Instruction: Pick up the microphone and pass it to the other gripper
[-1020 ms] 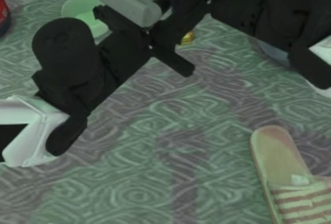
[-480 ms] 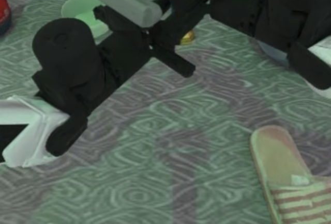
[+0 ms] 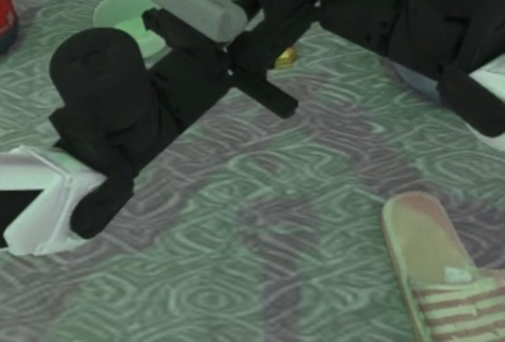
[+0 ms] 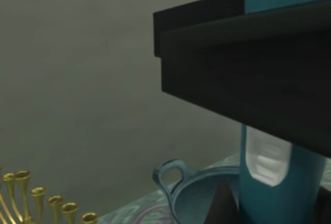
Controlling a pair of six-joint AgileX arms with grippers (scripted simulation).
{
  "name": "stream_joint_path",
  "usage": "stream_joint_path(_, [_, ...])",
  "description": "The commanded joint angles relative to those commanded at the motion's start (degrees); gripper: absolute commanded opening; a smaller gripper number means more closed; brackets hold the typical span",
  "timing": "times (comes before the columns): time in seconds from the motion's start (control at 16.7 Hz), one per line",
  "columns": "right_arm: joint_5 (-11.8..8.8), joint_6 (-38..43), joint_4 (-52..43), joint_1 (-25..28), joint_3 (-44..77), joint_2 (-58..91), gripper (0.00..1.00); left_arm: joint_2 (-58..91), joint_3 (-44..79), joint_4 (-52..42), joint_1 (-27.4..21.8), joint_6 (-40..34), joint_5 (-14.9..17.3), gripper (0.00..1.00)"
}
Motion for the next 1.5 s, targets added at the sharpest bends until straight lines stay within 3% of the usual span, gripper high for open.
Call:
stream_joint_path(0.42, [0.0, 0.0, 0.0, 0.0, 0.0, 0.0, 0.00, 0.0, 0.0, 0.0, 0.0, 0.0, 0.0, 0.98])
stream_joint_path(1.02, [0.3, -0.1, 0.0, -0.2, 0.5, -0.6, 0.00, 0.5, -0.7, 0.0, 0.4, 0.2, -0.2, 1.00])
stream_joint_path(1.14, [-0.8, 0.0, 0.0, -1.3, -0.5, -1.5, 0.00, -1.7, -2.9, -0.1, 1.0, 0.2, 0.2, 1.00])
stream_joint_path(1.5, [-6.6, -0.1, 0.1, -6.4, -4.8, -5.9, 0.00, -14.1, -14.7, -0.5, 4.0, -0.1, 2.1, 1.00])
